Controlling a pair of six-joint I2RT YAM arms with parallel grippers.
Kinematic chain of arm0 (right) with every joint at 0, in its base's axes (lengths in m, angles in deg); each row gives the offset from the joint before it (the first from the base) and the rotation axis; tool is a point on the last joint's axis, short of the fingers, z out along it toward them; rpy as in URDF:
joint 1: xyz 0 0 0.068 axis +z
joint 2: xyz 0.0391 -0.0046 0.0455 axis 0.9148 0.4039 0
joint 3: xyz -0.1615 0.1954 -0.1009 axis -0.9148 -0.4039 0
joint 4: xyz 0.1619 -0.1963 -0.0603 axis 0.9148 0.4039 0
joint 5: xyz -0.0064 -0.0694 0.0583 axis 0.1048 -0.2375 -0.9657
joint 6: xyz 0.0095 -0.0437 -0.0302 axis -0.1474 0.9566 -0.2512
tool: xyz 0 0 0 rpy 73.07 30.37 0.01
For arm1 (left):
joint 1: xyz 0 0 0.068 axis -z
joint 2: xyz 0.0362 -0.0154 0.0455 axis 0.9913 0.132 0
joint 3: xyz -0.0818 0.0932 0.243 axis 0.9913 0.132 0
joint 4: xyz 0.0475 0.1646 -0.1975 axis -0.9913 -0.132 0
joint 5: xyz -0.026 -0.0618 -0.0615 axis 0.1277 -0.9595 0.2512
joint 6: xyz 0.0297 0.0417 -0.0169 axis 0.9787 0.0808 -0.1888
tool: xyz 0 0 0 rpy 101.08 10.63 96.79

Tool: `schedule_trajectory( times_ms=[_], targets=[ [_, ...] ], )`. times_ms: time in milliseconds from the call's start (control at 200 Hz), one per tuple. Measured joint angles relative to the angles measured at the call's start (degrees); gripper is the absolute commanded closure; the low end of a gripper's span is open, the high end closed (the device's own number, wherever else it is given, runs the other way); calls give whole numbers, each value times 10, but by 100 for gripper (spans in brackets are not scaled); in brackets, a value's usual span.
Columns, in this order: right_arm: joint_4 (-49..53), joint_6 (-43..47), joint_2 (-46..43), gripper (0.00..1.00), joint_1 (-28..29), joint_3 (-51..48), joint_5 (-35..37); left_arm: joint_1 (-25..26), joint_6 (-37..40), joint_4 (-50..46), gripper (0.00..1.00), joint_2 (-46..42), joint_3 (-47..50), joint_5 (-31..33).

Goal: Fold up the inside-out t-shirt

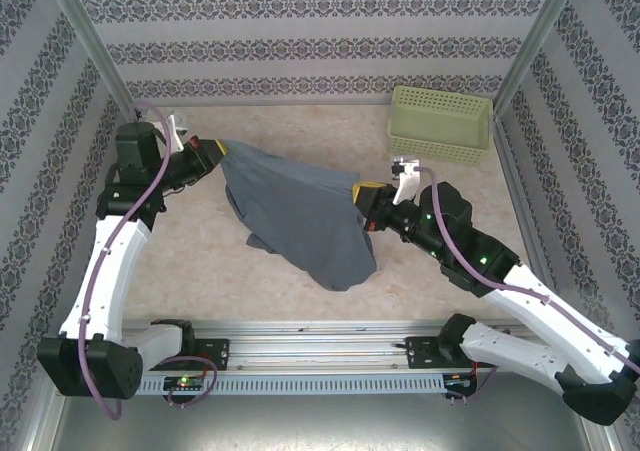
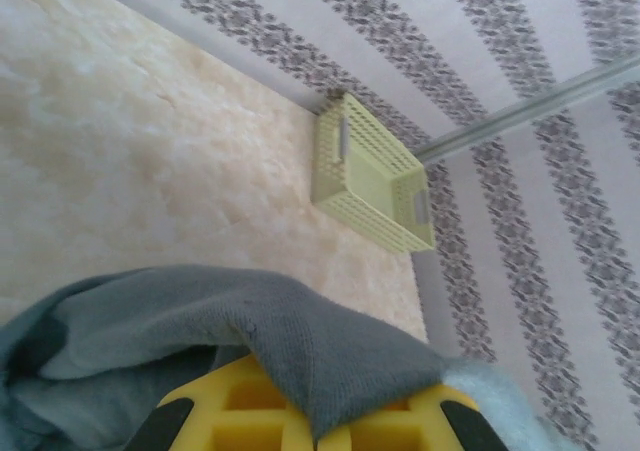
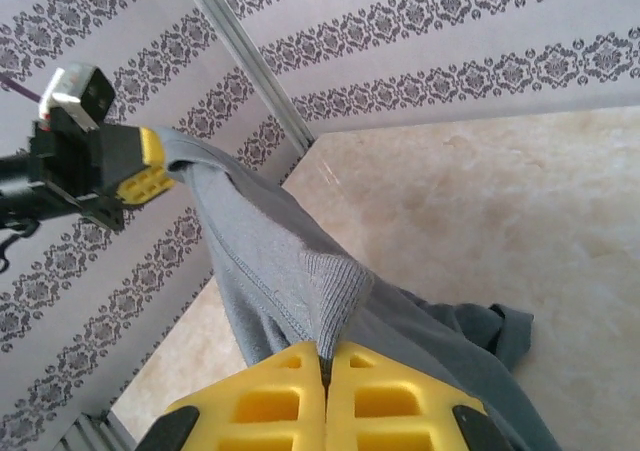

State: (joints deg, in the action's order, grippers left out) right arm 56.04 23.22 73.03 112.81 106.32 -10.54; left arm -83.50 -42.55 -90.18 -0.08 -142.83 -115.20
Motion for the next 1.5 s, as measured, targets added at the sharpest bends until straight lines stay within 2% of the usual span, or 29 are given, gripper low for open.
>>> schedule_trajectory(
  times_ms=[100,140,225,280,365,455,535,610,684,764,884,974,1069,1194,1364,1499],
  targets=[
    [-5,-1,56,100,24,6,33,0,30,-55,98,81,-30,27],
    [-5,-2,87,100,32,6,44,2,43,-74,90,126,-45,39],
    [-5,-10,171,100,47,6,55,6,62,-98,63,171,-20,65],
    [-1,-17,223,100,53,7,56,8,62,-114,58,156,17,80],
    [5,-29,285,100,62,16,54,10,65,-139,59,86,59,103],
    [12,-34,337,100,75,41,48,12,63,-127,60,-5,87,106],
    [14,-40,363,77,86,63,34,23,55,-102,59,-70,124,96],
    [17,-42,368,60,91,73,25,51,49,-97,56,-91,147,93],
    [34,-44,358,50,91,81,24,99,43,-92,50,-87,158,102],
    [70,-42,335,45,91,85,35,154,34,-78,45,-75,178,113],
    [110,-46,267,45,81,69,56,214,18,-53,39,-59,199,134],
    [120,-74,197,50,40,16,64,266,14,-37,34,-24,193,163],
    [129,-108,162,50,-5,-42,73,320,12,-28,31,15,177,193],
    [132,-137,183,49,-17,-88,66,372,12,-23,30,72,141,226],
    [88,-165,234,51,-39,-109,19,429,12,10,30,150,96,250],
    [40,-188,256,51,-64,-134,-20,450,11,39,39,192,94,251]
  ],
)
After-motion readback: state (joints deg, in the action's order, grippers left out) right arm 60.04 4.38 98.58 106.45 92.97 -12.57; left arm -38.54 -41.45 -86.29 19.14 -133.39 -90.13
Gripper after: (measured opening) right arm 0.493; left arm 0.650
